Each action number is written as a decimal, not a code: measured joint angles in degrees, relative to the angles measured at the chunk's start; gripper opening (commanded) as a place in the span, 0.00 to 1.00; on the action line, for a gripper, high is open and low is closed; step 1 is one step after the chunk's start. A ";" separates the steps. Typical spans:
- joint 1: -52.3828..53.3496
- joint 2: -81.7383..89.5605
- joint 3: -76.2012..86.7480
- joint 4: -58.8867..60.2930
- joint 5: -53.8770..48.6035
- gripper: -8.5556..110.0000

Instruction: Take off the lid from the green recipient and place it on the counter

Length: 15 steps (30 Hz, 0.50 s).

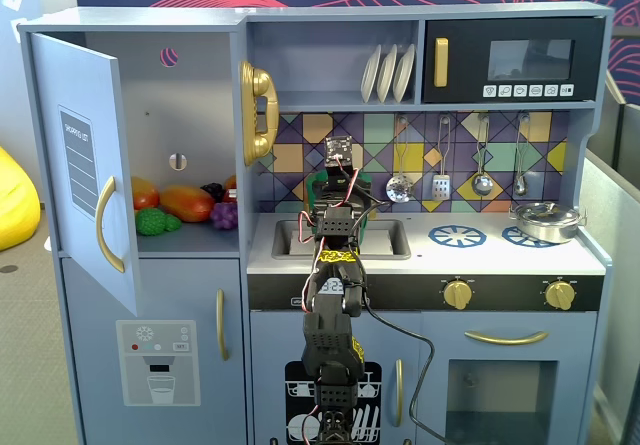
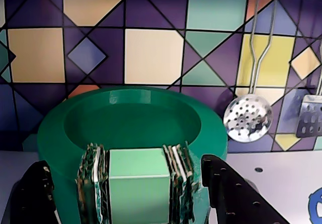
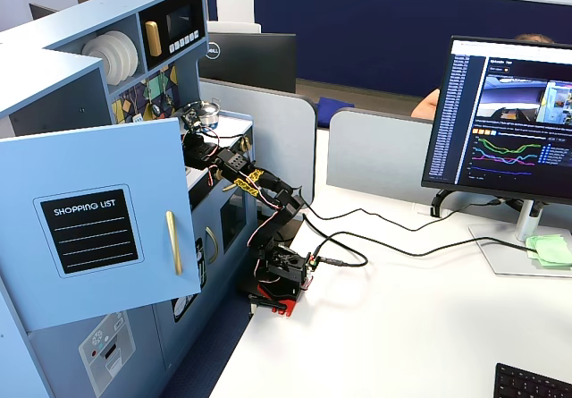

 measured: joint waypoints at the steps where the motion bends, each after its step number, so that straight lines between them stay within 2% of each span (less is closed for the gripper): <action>1: 0.00 0.00 0.00 0.00 -0.09 0.32; 4: -0.18 -0.26 0.00 0.00 -0.35 0.28; 12: -1.14 -0.35 0.00 0.18 -1.49 0.07; 15: -1.14 -0.35 0.00 -0.09 -1.58 0.07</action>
